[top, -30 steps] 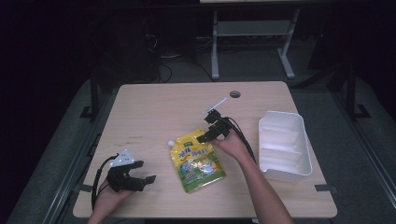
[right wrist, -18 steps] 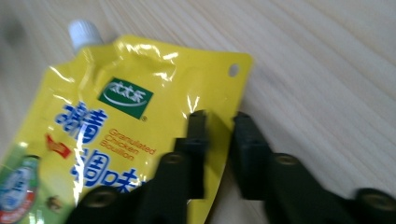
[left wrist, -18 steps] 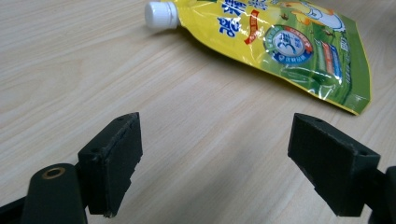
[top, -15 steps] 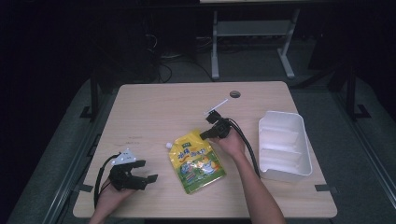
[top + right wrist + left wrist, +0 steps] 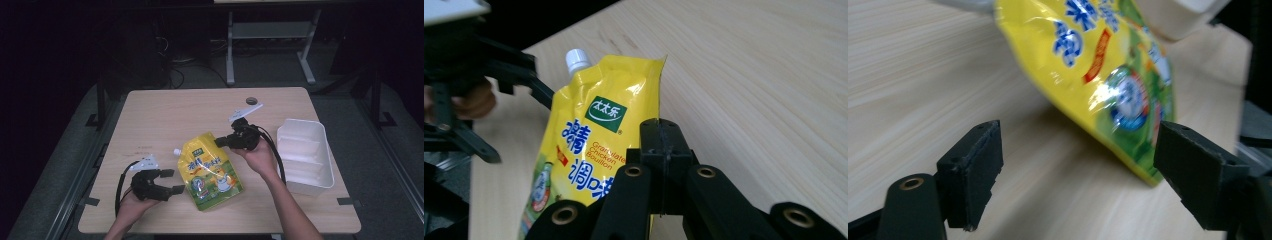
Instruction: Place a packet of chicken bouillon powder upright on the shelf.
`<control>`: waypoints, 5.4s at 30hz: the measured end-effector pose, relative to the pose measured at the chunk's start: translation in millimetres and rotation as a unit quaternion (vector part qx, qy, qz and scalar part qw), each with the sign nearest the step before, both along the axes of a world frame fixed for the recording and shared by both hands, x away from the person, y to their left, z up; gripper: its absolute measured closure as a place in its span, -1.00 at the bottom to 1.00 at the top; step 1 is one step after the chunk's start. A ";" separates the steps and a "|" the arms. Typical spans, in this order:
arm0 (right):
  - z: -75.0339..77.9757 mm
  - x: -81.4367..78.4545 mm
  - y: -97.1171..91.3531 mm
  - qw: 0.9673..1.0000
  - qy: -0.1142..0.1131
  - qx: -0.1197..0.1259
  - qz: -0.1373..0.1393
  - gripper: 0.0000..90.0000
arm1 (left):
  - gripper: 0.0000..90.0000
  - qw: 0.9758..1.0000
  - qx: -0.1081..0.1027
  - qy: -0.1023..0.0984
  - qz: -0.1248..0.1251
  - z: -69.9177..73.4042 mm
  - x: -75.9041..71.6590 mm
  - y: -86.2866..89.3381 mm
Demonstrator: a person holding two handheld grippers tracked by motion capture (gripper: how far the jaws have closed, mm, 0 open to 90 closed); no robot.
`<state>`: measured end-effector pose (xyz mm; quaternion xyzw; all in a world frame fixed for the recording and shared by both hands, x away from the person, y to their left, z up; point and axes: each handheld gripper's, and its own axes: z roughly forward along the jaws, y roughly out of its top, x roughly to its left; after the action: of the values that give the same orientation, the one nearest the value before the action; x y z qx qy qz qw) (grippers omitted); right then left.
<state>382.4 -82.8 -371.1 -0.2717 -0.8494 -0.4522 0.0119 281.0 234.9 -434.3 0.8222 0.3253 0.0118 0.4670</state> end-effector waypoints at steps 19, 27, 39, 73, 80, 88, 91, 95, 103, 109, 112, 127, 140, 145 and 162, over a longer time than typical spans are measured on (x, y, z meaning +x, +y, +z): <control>16.9 -25.8 -27.9 0.997 -0.004 0.045 0.060 0.71 | 0.91 0.992 -0.098 0.029 -0.078 5.5 7.5 -18.2; 0.1 -8.7 -13.7 0.993 0.054 0.031 0.097 0.24 | 0.92 0.993 -0.073 -0.017 -0.087 13.1 1.7 -26.7; 15.0 -18.5 -23.7 0.985 0.047 0.067 0.149 1.00 | 0.36 0.996 -0.054 -0.035 -0.066 15.8 -1.6 -16.0; 88.9 -45.0 -157.0 0.998 -0.028 0.044 0.038 1.00 | -0.41 0.997 0.054 -0.047 -0.010 1.9 1.3 6.7; 91.0 -50.6 -182.4 0.998 -0.034 0.044 0.011 1.00 | -0.48 0.997 0.059 -0.047 -0.007 0.5 2.4 7.5; 90.1 -58.8 -208.3 0.998 -0.037 0.043 -0.015 1.00 | -0.49 0.997 0.059 -0.047 -0.003 0.2 3.0 9.5; 89.5 -61.0 -213.7 0.998 -0.037 0.040 -0.021 1.00 | -0.49 0.997 0.060 -0.047 -0.003 -0.1 3.1 9.4; 88.1 -67.1 -228.7 0.998 -0.038 0.042 -0.039 1.00 | -0.49 0.997 0.061 -0.045 -0.004 -0.7 3.1 8.7; 83.0 -73.2 -244.2 0.997 -0.037 0.042 -0.059 1.00 | -0.49 0.997 0.061 -0.044 -0.004 -1.5 3.3 8.0; 73.2 -73.9 -249.2 0.996 -0.032 0.041 -0.068 1.00 | -0.49 0.997 0.063 -0.043 -0.005 -1.6 3.3 7.8; 67.8 -73.3 -250.3 0.996 -0.029 0.044 -0.071 1.00 | -0.49 0.997 0.062 -0.044 -0.004 -1.6 3.5 8.2; 49.1 -70.5 -250.9 0.996 -0.019 0.042 -0.079 1.00 | -0.49 0.997 0.062 -0.043 -0.004 -2.1 3.8 8.3; 32.8 -73.0 -260.0 0.995 -0.012 0.052 -0.090 0.99 | -0.49 0.997 0.064 -0.041 -0.006 -3.1 4.2 8.0; 28.1 -77.0 -266.7 0.994 -0.011 0.055 -0.094 0.99 | -0.49 0.997 0.065 -0.040 -0.006 -3.2 4.1 7.7; 49.3 -87.8 -275.1 0.990 -0.038 0.056 -0.124 0.63 | -0.50 0.997 0.064 -0.037 -0.007 -3.9 4.7 7.3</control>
<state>294.6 -357.9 -321.8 -0.3563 -0.7822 -0.5073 -0.0613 285.7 242.2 -438.1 0.8516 0.3005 0.0597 0.4253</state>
